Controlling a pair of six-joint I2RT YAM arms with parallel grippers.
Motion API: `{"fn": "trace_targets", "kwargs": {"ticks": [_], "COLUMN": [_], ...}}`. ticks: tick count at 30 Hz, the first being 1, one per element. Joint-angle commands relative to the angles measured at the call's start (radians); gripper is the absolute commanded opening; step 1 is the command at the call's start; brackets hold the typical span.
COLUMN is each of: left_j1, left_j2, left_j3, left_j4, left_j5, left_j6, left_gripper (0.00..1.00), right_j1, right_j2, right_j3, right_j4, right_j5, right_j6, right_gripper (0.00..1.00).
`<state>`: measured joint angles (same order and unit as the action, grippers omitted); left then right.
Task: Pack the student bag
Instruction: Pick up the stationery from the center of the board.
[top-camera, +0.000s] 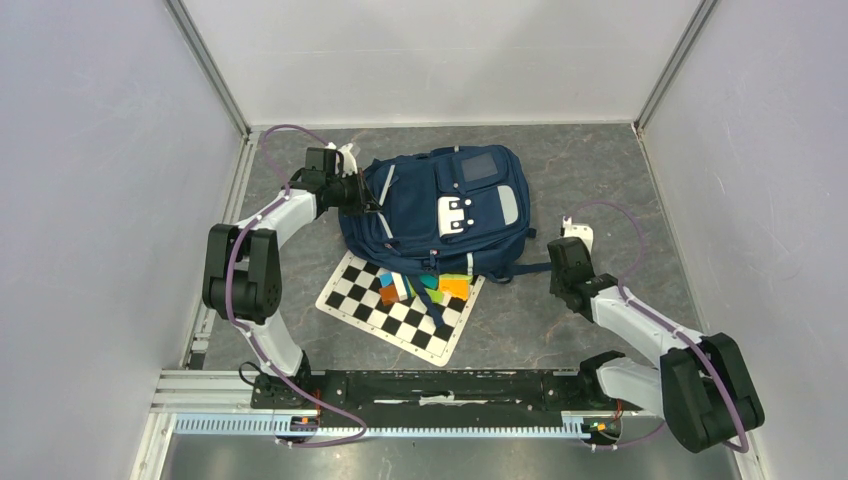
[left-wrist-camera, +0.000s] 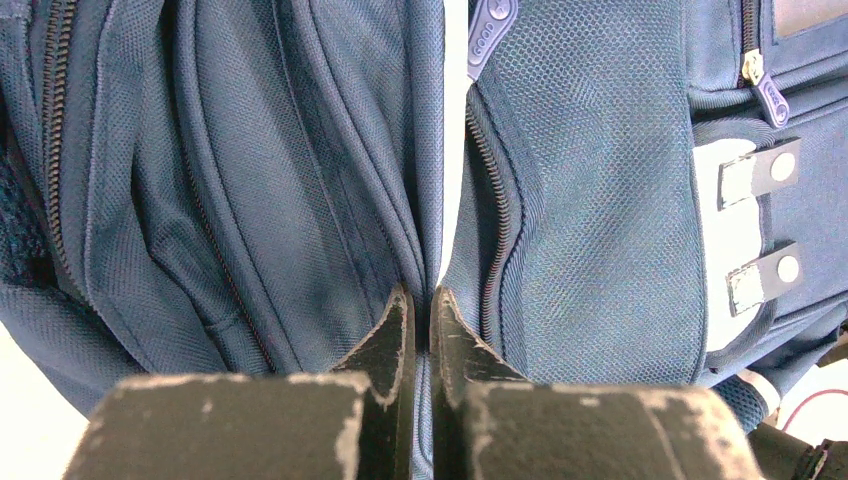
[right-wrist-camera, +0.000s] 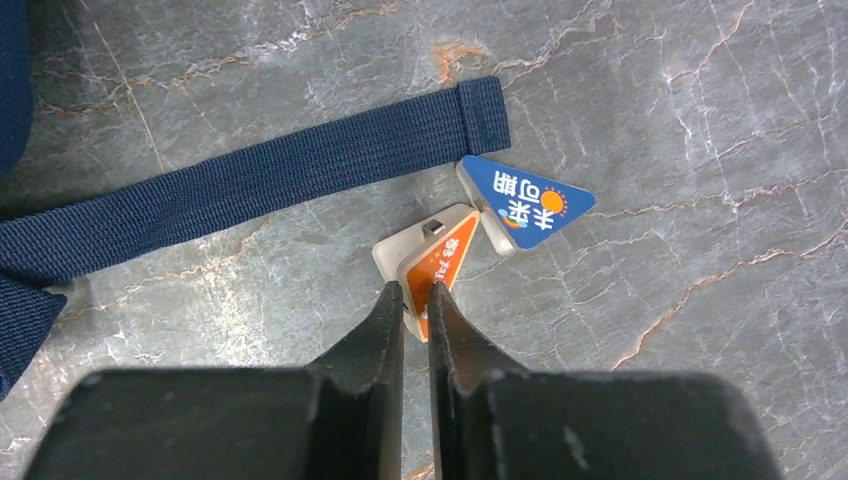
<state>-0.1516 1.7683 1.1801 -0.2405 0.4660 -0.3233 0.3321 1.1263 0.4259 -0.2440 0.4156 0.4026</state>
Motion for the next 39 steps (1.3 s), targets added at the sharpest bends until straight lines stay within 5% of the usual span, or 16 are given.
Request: {"fn": "trace_targets", "kwargs": {"ticks": [1, 5, 24, 32, 39], "left_j1": [-0.006, -0.006, -0.008, -0.007, -0.005], "left_j2": [-0.056, -0.055, -0.049, -0.058, -0.083], "left_j3": [-0.002, -0.005, -0.009, -0.019, -0.050], "left_j4": [-0.020, -0.020, -0.019, -0.033, -0.018], "left_j5": [0.050, 0.049, 0.050, 0.033, 0.032], "left_j6": [-0.033, -0.031, -0.032, -0.047, -0.063], "left_gripper": [0.02, 0.02, 0.02, 0.02, 0.02], "right_j1": [-0.005, -0.005, 0.195, 0.492, 0.708], "right_j2": [-0.013, -0.039, -0.245, -0.155, 0.155], "right_j3": [0.001, -0.010, 0.142, 0.331, 0.617], "right_j4": [-0.035, -0.030, -0.134, -0.093, -0.004], "right_j5": [-0.047, -0.059, -0.175, -0.143, -0.034], "right_j6": [-0.032, -0.065, -0.128, -0.075, -0.122], "right_gripper": [0.10, 0.00, 0.00, 0.00, 0.00]}}
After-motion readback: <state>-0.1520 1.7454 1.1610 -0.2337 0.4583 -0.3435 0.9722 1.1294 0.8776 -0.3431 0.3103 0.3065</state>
